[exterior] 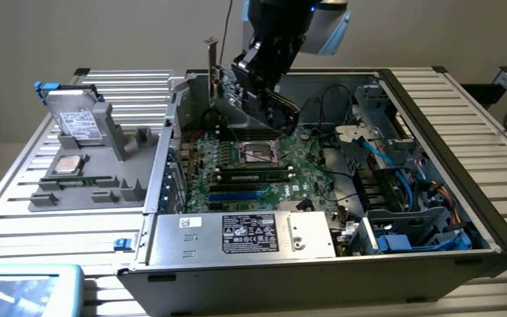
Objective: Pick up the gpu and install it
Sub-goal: 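Pick up the gpu and move the gpu toward the slot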
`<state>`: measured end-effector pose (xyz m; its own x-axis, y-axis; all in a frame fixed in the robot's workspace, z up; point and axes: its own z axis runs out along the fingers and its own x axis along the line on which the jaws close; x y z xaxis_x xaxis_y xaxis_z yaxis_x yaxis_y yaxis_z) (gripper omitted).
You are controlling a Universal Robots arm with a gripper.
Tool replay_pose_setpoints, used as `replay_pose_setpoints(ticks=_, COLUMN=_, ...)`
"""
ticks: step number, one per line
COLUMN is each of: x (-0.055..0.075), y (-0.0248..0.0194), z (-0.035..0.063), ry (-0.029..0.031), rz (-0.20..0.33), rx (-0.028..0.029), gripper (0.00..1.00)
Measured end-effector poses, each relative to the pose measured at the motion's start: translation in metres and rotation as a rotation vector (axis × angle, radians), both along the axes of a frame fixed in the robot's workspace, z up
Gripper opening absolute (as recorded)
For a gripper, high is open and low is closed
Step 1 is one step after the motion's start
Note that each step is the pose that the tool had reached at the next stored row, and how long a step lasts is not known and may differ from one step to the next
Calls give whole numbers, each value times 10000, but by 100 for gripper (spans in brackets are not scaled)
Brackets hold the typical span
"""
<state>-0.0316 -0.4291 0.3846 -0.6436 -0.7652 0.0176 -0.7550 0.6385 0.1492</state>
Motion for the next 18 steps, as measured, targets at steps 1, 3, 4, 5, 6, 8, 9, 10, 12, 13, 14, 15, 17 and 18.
replay_pose_setpoints(ticks=1, x=0, y=0, z=0, ry=0, rz=179, rx=-1, gripper=28)
replay_pose_setpoints(ticks=3, x=0, y=0, z=-1, ry=-1, rz=544, rx=-1, gripper=28)
replay_pose_setpoints(ticks=4, x=0, y=0, z=-1, ry=-2, rz=724, rx=0, gripper=28)
replay_pose_setpoints(ticks=5, x=0, y=0, z=-1, ry=-4, rz=904, rx=-1, gripper=28)
replay_pose_setpoints(ticks=6, x=0, y=0, z=-1, ry=-7, rz=1084, rx=-2, gripper=28)
replay_pose_setpoints(ticks=8, x=1, y=0, z=-2, ry=-39, rz=1450, rx=-3, gripper=28)
replay_pose_setpoints(ticks=9, x=0, y=0, z=-2, ry=-72, rz=1629, rx=-5, gripper=28)
replay_pose_setpoints(ticks=10, x=0, y=0, z=-2, ry=-115, rz=1821, rx=-8, gripper=28)
replay_pose_setpoints(ticks=12, x=0, y=0, z=-2, ry=-206, rz=2180, rx=-15, gripper=28)
replay_pose_setpoints(ticks=13, x=0, y=0, z=-3, ry=-255, rz=2365, rx=-19, gripper=28)
replay_pose_setpoints(ticks=14, x=0, y=0, z=-3, ry=-304, rz=2544, rx=-21, gripper=28)
replay_pose_setpoints(ticks=15, x=0, y=0, z=-4, ry=-353, rz=2730, rx=-24, gripper=28)
replay_pose_setpoints(ticks=17, x=0, y=0, z=-4, ry=-447, rz=3090, rx=-31, gripper=28)
replay_pose_setpoints(ticks=18, x=0, y=0, z=-4, ry=-494, rz=3275, rx=-34, gripper=28)
